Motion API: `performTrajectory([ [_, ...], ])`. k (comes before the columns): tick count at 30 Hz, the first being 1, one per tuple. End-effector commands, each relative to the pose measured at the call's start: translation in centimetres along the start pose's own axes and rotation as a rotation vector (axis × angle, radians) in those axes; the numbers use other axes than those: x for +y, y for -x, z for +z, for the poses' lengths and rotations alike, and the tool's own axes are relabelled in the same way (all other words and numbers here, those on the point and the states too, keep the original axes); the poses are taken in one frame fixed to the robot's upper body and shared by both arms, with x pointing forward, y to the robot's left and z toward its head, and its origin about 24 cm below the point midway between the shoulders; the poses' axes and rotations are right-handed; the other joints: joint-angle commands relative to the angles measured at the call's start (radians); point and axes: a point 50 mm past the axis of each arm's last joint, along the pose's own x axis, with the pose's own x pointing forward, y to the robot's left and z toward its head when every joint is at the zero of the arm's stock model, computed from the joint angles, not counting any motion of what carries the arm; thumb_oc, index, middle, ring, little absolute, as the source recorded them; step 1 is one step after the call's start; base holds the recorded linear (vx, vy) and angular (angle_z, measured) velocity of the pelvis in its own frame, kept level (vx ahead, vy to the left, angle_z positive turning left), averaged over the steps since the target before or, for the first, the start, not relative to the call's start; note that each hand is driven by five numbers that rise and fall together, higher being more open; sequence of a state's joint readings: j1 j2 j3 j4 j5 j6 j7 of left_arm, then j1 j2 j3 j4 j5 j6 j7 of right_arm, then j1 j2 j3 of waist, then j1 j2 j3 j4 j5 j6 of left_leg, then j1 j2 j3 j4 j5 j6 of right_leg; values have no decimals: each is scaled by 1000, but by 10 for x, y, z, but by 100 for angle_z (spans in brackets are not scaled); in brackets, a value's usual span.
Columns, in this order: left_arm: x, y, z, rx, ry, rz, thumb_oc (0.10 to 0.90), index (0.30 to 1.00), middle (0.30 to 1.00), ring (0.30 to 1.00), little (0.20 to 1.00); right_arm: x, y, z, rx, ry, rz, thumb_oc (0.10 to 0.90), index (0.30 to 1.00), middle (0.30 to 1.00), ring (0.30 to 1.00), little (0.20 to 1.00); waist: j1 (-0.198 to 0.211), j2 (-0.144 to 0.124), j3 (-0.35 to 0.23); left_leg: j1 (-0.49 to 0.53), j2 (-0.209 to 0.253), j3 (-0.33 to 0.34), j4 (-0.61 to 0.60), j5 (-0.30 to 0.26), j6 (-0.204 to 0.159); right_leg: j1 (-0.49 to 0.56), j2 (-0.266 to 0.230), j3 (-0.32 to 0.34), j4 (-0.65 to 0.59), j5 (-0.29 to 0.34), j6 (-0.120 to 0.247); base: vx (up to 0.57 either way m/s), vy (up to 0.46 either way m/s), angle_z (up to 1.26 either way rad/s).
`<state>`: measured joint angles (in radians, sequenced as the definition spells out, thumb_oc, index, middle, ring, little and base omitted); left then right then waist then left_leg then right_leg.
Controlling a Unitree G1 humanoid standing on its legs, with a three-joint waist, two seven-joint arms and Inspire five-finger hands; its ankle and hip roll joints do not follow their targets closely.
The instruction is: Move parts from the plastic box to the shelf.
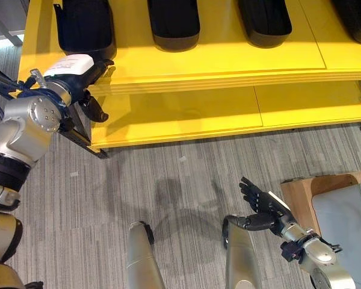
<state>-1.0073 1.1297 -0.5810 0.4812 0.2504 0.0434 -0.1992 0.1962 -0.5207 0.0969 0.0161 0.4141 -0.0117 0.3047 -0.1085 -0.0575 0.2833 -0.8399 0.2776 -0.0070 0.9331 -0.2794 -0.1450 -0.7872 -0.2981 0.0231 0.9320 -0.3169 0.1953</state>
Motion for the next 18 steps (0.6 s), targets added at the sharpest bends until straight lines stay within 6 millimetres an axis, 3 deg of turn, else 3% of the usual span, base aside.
performTrajectory([
  [1,74,16,-9,27,-5,318,900,1000,1000,1000,1000,-8,7,20,-107,40,-4,900,1000,1000,1000,1000,-2,31,-60,-8,-32,-25,-10,-15,78,48,10,-12,-27,1,-87,0,0,0],
  [18,96,22,-10,46,-55,391,900,1000,1000,1000,1000,-7,8,13,-83,24,2,900,1000,1000,1000,1000,-2,36,-64,-15,-35,-21,-7,-17,81,37,9,-5,-27,6,-85,0,0,0],
])
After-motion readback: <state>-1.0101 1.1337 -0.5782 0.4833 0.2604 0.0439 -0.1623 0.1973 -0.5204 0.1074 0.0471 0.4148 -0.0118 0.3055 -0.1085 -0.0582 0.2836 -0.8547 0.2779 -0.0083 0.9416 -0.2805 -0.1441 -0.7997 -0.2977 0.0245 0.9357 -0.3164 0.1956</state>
